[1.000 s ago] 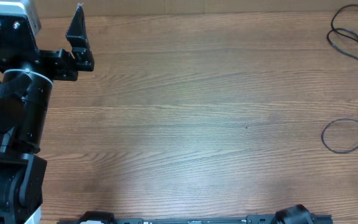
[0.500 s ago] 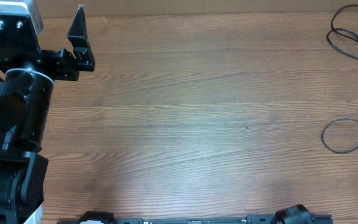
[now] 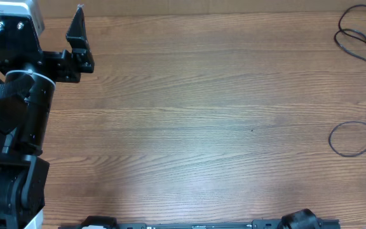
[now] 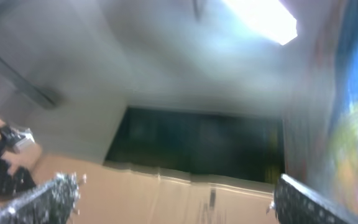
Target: Untangle cables
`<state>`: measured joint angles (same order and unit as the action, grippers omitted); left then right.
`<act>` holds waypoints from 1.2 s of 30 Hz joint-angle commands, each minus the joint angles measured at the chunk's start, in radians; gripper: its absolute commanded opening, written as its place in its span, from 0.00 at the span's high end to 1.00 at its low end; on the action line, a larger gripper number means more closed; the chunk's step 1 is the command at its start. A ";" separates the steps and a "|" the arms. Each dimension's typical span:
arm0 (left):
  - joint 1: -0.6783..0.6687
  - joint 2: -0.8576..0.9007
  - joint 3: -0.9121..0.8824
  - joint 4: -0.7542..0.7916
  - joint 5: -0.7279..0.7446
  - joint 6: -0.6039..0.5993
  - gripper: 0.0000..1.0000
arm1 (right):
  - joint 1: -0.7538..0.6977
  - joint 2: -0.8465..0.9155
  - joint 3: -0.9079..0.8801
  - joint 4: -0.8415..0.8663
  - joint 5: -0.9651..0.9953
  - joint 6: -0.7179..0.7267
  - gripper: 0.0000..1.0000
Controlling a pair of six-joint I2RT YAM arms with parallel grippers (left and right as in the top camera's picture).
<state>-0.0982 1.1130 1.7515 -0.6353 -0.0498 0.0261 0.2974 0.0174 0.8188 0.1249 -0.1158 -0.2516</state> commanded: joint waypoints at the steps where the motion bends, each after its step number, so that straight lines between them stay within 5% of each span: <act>1: -0.001 -0.003 -0.014 0.004 -0.010 0.005 0.09 | 0.005 0.000 -0.113 0.186 -0.134 -0.064 0.00; 9: -0.001 -0.002 -0.015 0.004 -0.009 0.005 0.09 | 0.005 0.000 -0.403 0.699 -0.167 -0.064 0.00; 17: -0.001 -0.002 -0.016 0.002 -0.010 0.005 0.09 | 0.005 0.000 -0.630 0.902 -0.165 -0.064 0.00; 36: -0.001 0.000 -0.108 0.048 -0.010 0.047 0.10 | 0.005 0.000 -0.689 0.509 -0.035 -0.064 0.00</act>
<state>-0.0982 1.1137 1.6665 -0.5980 -0.0498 0.0380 0.2970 0.0185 0.1341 0.6704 -0.1871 -0.3157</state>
